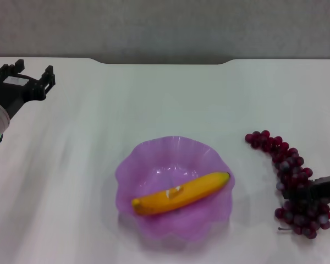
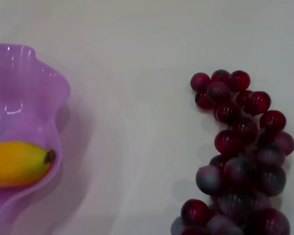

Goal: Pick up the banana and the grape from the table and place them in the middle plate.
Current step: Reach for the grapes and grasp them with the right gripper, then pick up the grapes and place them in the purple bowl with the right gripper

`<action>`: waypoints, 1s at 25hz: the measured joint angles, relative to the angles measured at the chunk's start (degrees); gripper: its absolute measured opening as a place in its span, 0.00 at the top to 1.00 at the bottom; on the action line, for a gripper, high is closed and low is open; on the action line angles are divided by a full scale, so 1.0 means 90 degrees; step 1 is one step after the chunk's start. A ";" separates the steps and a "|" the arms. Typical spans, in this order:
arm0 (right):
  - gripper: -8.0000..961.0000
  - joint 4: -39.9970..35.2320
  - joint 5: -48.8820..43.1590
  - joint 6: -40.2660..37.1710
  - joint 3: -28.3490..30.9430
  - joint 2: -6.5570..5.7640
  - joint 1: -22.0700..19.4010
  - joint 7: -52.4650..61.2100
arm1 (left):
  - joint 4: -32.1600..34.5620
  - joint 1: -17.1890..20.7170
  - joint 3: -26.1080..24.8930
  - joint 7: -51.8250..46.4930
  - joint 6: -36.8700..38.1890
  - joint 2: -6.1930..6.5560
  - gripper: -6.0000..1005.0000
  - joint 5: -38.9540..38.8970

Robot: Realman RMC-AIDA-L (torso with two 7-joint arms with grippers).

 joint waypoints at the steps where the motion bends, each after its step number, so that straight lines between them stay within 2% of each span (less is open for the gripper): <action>1: 0.10 0.0007 -0.0015 0.0015 0.0005 0.0005 0.0003 -0.0004 | 0.0001 0.0000 0.0000 -0.0003 0.0000 0.0000 0.34 0.0000; 2: 0.10 0.0008 -0.0016 0.0028 0.0006 0.0007 0.0003 -0.0006 | 0.0001 0.0000 0.0000 -0.0006 0.0000 0.0000 0.34 0.0000; 10: 0.34 -0.0036 -0.0099 0.0290 -0.0073 0.0022 -0.0056 -0.0046 | -0.0001 0.0000 0.0000 -0.0021 -0.0003 0.0000 0.34 0.0000; 25: 0.46 -0.0001 -0.0390 0.0709 -0.0441 0.0044 -0.0024 -0.0126 | -0.0015 0.0004 0.0000 -0.0022 -0.0003 0.0000 0.34 0.0000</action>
